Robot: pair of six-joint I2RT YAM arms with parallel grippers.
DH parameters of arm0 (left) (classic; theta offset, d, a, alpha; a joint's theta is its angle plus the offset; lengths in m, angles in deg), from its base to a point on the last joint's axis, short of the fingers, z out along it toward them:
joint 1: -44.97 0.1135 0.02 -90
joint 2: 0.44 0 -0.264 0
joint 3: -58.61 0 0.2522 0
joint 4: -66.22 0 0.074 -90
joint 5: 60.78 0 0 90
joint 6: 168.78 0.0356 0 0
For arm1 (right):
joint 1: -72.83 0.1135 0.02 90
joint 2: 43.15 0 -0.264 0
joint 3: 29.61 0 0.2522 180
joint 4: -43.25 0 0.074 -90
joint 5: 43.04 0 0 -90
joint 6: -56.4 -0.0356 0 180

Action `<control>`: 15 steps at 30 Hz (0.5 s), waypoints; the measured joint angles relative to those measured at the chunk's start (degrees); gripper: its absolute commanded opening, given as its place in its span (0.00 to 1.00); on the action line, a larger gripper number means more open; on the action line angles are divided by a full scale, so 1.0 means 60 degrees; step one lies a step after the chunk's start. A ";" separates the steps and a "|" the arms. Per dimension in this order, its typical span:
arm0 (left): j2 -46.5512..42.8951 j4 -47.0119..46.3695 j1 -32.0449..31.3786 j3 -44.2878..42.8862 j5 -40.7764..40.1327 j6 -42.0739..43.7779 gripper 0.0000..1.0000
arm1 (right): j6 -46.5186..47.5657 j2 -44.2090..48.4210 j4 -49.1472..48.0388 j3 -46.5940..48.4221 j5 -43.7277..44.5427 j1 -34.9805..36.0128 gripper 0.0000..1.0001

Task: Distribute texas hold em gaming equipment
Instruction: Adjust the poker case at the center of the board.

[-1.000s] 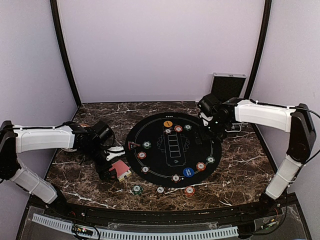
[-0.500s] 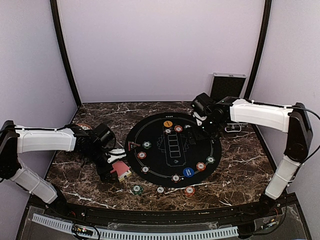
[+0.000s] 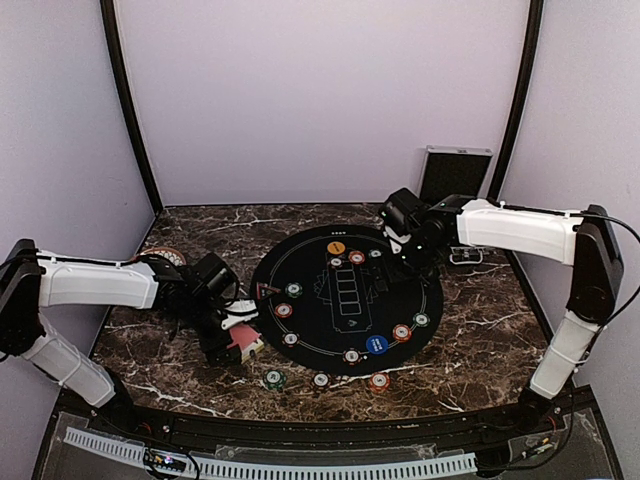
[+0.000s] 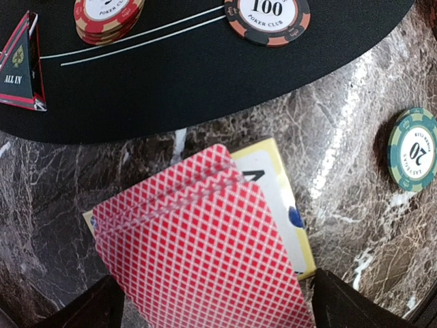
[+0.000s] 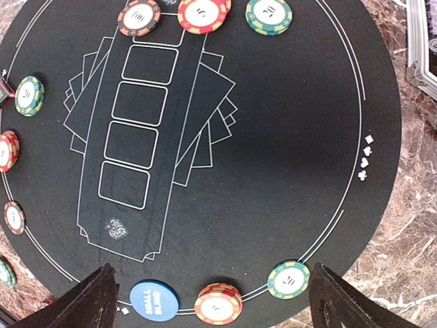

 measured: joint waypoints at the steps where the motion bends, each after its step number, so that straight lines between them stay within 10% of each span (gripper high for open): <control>1: 0.0007 -0.0033 -0.0022 0.0000 -0.0018 -0.0004 0.99 | -0.0007 0.0000 0.0000 0.0000 -0.0011 0.0007 0.98; 15: 0.0153 -0.0164 -0.0266 -0.0044 -0.0583 -0.0004 0.99 | -0.0029 -0.0080 -0.0058 0.0080 -0.0219 0.0291 0.88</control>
